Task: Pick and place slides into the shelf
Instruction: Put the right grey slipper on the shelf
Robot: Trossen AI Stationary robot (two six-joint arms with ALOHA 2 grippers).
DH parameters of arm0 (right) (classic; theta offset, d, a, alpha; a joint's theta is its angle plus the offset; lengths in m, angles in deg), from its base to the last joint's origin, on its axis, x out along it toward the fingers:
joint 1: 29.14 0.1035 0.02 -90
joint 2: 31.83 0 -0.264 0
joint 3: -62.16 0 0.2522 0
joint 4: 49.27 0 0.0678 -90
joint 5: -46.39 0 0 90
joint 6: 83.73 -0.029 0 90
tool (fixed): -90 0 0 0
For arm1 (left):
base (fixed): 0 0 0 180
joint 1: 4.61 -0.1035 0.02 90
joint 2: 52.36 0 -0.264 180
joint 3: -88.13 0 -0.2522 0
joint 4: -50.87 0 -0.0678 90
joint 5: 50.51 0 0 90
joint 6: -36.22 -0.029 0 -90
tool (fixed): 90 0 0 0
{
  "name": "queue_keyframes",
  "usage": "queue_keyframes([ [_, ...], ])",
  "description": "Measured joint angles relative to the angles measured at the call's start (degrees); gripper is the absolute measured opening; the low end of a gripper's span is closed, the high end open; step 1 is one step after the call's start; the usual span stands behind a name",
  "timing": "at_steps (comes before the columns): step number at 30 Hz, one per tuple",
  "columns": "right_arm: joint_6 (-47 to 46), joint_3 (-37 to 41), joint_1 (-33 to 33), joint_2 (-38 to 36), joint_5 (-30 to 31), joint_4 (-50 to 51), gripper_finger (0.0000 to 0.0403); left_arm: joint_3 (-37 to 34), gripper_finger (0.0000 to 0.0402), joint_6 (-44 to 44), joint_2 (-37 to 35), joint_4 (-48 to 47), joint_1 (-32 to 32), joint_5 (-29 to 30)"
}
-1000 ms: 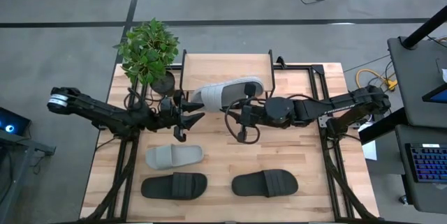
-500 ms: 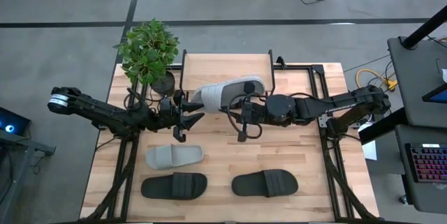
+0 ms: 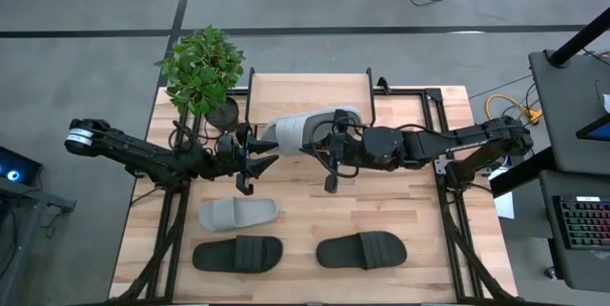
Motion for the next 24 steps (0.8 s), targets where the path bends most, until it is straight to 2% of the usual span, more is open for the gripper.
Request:
queue_keyframes([
  [17, 0.2, -0.1, 0.0, 1.5, -0.4, -0.9, 0.0009, 0.0, 0.0149, -0.3, 0.9, 1.3, 0.0, 0.7],
  [24, -1.7, -0.2, 0.0, 1.0, -0.7, -0.9, 0.0009, 0.0, 0.0149, -4.5, 1.0, 1.7, 0.0, 1.7],
])
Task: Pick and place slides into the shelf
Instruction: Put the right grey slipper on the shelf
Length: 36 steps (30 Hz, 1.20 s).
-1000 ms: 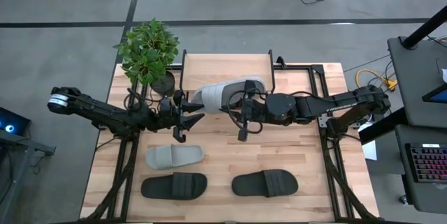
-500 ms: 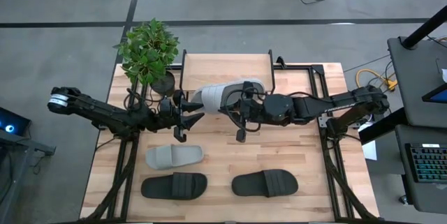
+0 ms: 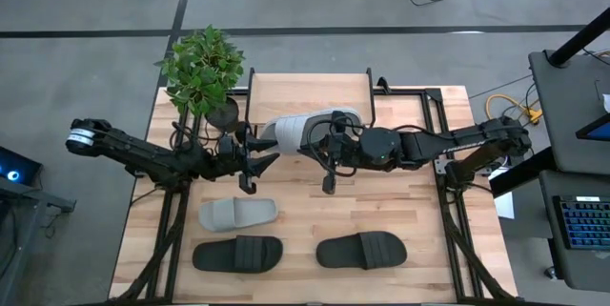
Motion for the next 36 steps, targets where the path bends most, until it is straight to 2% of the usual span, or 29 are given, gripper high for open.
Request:
queue_keyframes([
  [15, -0.8, -0.1, 0.0, 1.4, -0.9, -0.1, 0.0009, 0.4, 0.0149, 0.3, 4.0, 5.2, 0.0, 0.4],
  [21, 0.0, -0.1, 0.1, 0.9, -1.3, 0.2, 0.0008, 0.7, 0.0149, 0.4, 5.8, 9.6, -0.1, -3.5],
  [25, 0.1, -0.1, 0.1, 0.6, -1.5, 0.9, 0.0009, 0.5, 0.0149, 0.5, 5.7, 10.1, -0.1, -4.0],
  [36, 0.3, 0.1, 0.2, -2.5, -2.8, 1.7, 0.0008, -0.2, 0.0149, 7.4, 4.9, 10.6, 0.0, -7.8],
])
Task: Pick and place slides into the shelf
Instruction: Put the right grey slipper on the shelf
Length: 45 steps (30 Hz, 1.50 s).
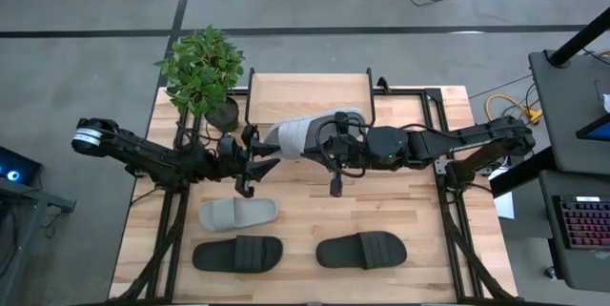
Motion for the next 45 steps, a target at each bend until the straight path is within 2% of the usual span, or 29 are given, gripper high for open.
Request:
queue_keyframes([
  [7, -1.1, 0.0, 0.0, -0.6, 0.1, 1.1, 0.0009, 0.0, 0.0149, 0.5, -0.1, -0.5, -1.0, -0.2],
  [12, -0.9, 0.0, -0.1, -0.5, -0.2, 1.4, 0.0009, 0.0, 0.0149, 1.9, -0.2, -2.6, -1.5, 5.5],
  [23, -0.5, 0.0, -0.1, 0.5, -0.2, 0.6, 0.0008, 0.0, 0.0148, 1.9, 0.2, -2.5, -1.5, 10.1],
  [32, -0.8, -0.1, -0.3, 1.5, -0.1, 0.1, 0.0009, 1.3, 0.0148, 1.5, 1.6, -2.1, -1.5, 9.8],
  [41, -1.0, -0.1, -0.2, 1.4, -0.6, 0.1, 0.0009, 2.7, 0.0147, 1.1, 2.2, -2.4, -1.5, 4.3],
  [45, -1.1, -0.1, -0.2, 1.5, -0.9, 0.3, 0.0008, 2.7, 0.0124, -1.1, 2.2, -2.6, -1.5, 4.8],
])
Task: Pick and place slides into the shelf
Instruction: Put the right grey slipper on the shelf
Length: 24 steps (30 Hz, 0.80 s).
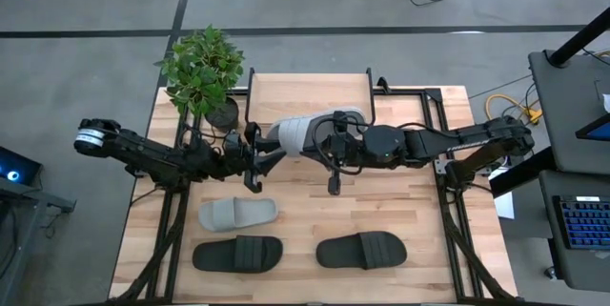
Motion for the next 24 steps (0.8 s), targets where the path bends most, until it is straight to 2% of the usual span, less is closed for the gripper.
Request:
queue_keyframes([
  [5, -0.1, 0.0, 0.0, 0.0, -0.4, 0.0, 0.0009, 0.0, 0.0049, -2.0, 0.0, 0.0, 0.0, 0.1],
  [8, -0.1, 0.0, 0.1, 0.0, -0.7, 0.2, 0.0009, 0.0, 0.0009, -7.2, -0.1, 0.3, -0.1, -1.0],
  [13, -0.1, 0.0, 0.1, 0.0, -0.2, 0.7, 0.0009, -0.1, 0.0002, -9.0, -0.1, 0.2, -0.1, -1.4],
  [18, 2.9, 0.0, 0.3, -0.2, 6.4, 1.0, 0.0011, -0.3, 0.0001, -9.5, -0.2, 0.0, -0.1, -1.5],
  [24, 5.2, 0.0, 0.4, -0.4, 8.5, 1.5, 0.0033, -1.2, 0.0001, -12.3, -0.8, 0.2, -0.1, 2.8],
])
